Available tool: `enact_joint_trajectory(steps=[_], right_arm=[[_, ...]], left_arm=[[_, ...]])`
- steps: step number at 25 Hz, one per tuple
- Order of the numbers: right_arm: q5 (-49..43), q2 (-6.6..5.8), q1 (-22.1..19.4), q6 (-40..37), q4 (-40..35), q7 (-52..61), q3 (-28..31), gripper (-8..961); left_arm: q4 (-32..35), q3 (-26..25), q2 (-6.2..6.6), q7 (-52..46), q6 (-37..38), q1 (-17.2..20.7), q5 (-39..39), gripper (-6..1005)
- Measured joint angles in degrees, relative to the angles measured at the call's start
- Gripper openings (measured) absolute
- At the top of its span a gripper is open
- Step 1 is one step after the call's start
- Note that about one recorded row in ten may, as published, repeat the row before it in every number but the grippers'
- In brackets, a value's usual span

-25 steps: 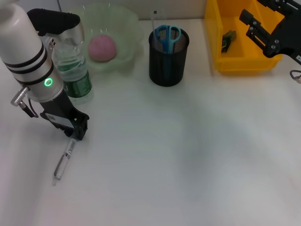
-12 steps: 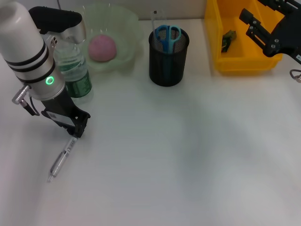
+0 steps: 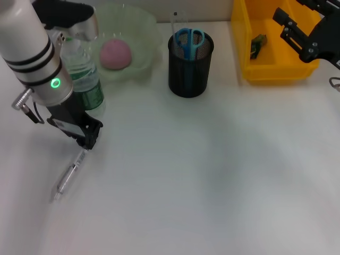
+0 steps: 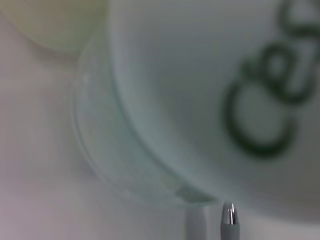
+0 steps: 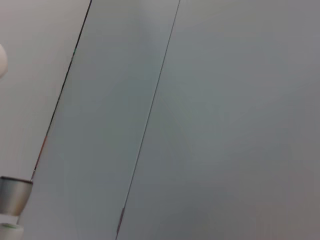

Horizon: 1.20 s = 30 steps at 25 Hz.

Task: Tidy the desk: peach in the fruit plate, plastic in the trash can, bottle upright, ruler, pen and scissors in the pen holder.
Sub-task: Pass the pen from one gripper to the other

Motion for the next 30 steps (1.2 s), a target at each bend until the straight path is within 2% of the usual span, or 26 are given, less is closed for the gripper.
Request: enact_joint_trajectory(steps=[7,8,17,26,30], right_arm=[[1.26,-0.05,-0.29,-0.64,0.24,0.45,0.91,497],[1.3,-0.09,-0.38,-0.9,0.25,0.58,0.93,497],[1.46,-0.07,-0.88,-2.14,0.26,0.71,1.48,497],[2.73,-0.42,-1.12,-4.41,0.61,4.33,1.54,498],[2.81,-0.64,-1.19,-6.32,0.61,6.44,1.59,498]], left_arm=[[8.06,0.2,-0.29,0.06,3.04,1.96,-0.67,134],[12.98,0.4,-0.38,0.14,4.23,3.33,-1.84,133],[26.88,1.72,-0.16,1.73,7.22,7.53,-8.59,132],[36.18,1.66,-0.06,6.94,6.15,13.56,-17.94,132],[36.93,1.74,-0.06,11.03,3.64,16.02,-22.1,132]])
